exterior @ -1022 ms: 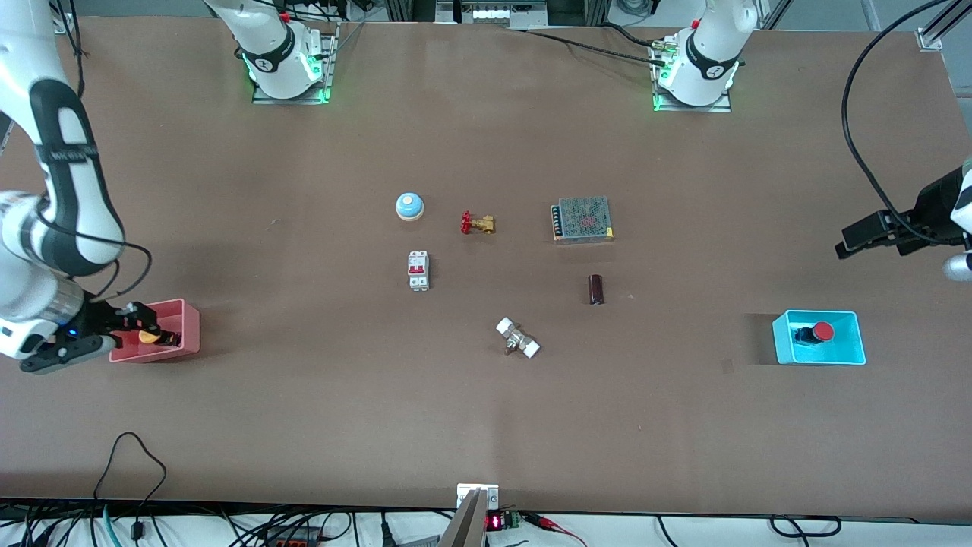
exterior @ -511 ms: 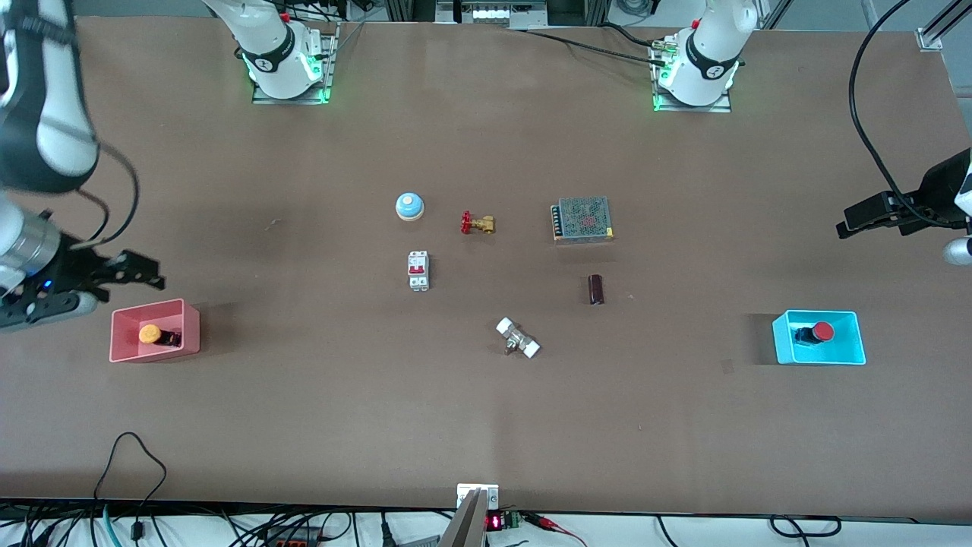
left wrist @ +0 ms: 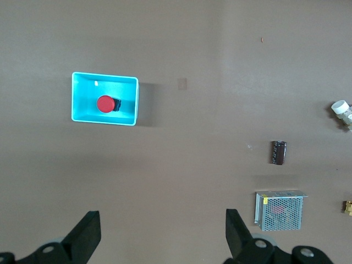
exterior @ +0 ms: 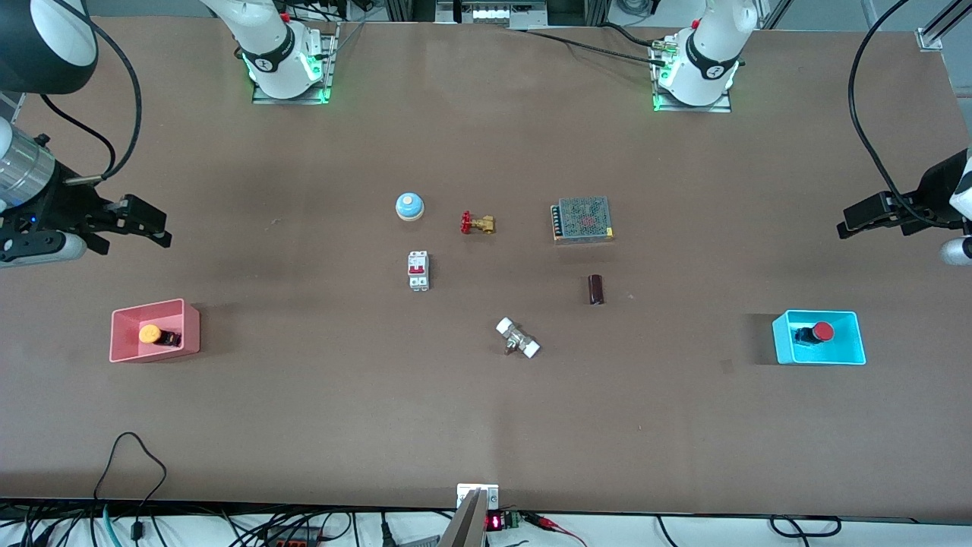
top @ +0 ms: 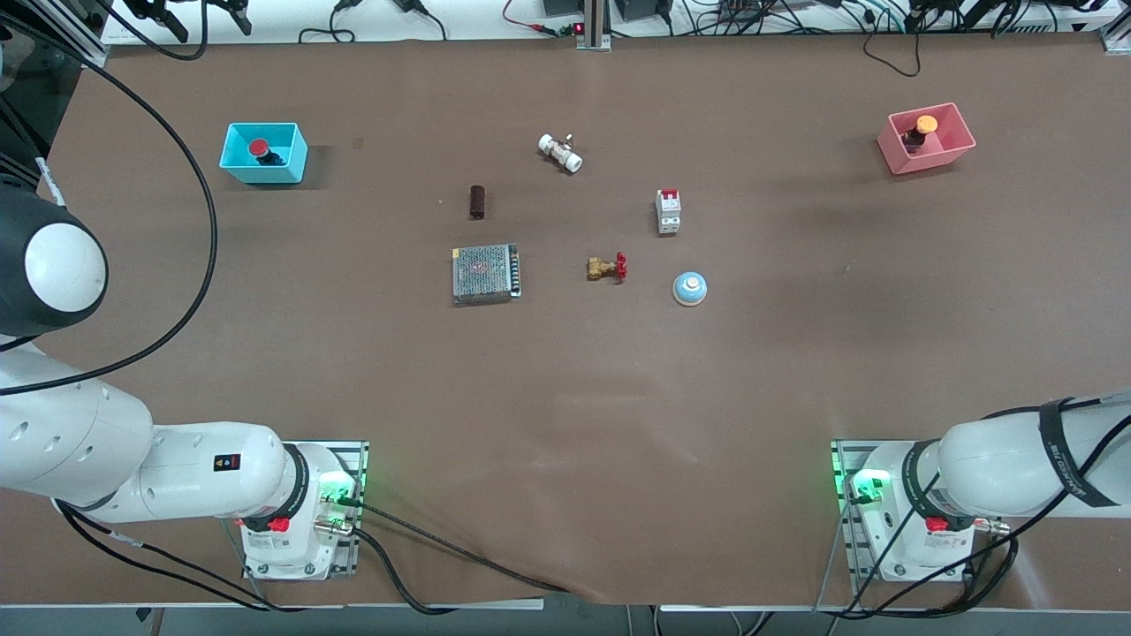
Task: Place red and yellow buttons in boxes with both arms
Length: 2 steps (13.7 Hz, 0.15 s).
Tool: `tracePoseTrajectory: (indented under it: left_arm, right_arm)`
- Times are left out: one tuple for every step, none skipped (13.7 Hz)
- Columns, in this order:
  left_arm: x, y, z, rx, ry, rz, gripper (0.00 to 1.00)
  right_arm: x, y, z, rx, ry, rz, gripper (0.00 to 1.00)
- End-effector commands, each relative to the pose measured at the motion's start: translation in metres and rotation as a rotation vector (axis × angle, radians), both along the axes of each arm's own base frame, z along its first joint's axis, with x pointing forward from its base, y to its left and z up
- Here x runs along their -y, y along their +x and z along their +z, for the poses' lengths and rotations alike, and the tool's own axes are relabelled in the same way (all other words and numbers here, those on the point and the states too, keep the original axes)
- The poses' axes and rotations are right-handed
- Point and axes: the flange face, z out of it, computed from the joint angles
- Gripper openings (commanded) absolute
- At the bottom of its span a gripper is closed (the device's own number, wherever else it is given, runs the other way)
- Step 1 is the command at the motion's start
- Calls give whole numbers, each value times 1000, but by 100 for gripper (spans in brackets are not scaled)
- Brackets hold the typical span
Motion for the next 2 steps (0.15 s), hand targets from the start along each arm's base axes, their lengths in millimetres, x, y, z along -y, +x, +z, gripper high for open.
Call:
tracePoseTrajectory:
  left_arm:
    - [0,-4,6,-5,18,-3,100]
    - [0,-4,6,-3,19,-3,100]
  right_arm:
    - [5,-13,11,-53,-15,-9,100]
    - [3,-20,13,-98,-14,-13,100]
